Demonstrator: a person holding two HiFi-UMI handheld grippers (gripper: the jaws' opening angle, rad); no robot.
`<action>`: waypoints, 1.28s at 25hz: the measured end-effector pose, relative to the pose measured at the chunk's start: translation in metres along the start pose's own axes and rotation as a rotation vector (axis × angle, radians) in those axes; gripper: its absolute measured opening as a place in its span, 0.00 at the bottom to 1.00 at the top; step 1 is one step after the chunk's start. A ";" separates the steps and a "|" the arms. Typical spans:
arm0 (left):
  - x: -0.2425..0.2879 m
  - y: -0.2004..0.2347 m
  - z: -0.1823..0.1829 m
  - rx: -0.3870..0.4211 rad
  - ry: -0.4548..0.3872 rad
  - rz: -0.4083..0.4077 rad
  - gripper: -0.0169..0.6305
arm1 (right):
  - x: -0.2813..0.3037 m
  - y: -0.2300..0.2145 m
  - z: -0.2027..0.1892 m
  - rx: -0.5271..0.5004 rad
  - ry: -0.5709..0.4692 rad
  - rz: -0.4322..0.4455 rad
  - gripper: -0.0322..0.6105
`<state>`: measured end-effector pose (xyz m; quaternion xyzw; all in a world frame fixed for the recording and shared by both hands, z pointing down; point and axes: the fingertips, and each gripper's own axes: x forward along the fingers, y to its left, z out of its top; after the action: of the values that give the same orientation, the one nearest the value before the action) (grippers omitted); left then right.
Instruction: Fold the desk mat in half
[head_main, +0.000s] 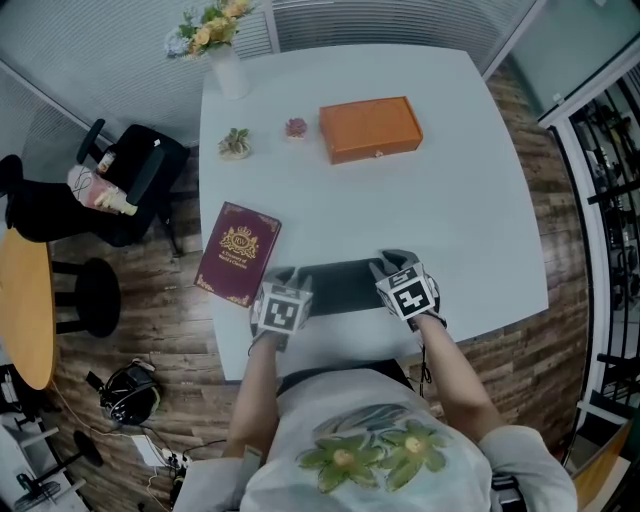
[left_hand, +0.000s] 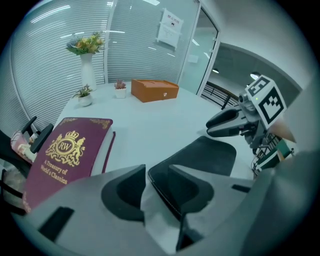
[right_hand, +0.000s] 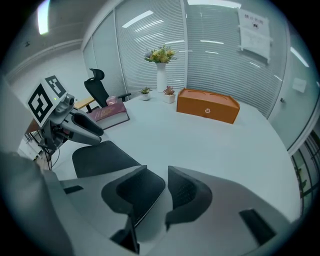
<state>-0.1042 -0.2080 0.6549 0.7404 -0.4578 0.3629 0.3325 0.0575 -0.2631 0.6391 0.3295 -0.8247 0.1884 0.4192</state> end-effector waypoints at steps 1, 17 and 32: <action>-0.003 0.000 0.003 -0.005 -0.013 0.001 0.21 | -0.002 0.000 0.002 0.002 -0.009 -0.001 0.26; -0.066 -0.010 0.026 -0.094 -0.233 0.087 0.21 | -0.057 0.025 0.029 0.040 -0.198 0.021 0.26; -0.133 -0.068 0.029 -0.097 -0.401 0.175 0.09 | -0.133 0.067 0.028 -0.035 -0.347 0.043 0.13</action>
<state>-0.0775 -0.1491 0.5175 0.7382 -0.5943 0.2135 0.2372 0.0518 -0.1806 0.5126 0.3321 -0.8947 0.1230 0.2721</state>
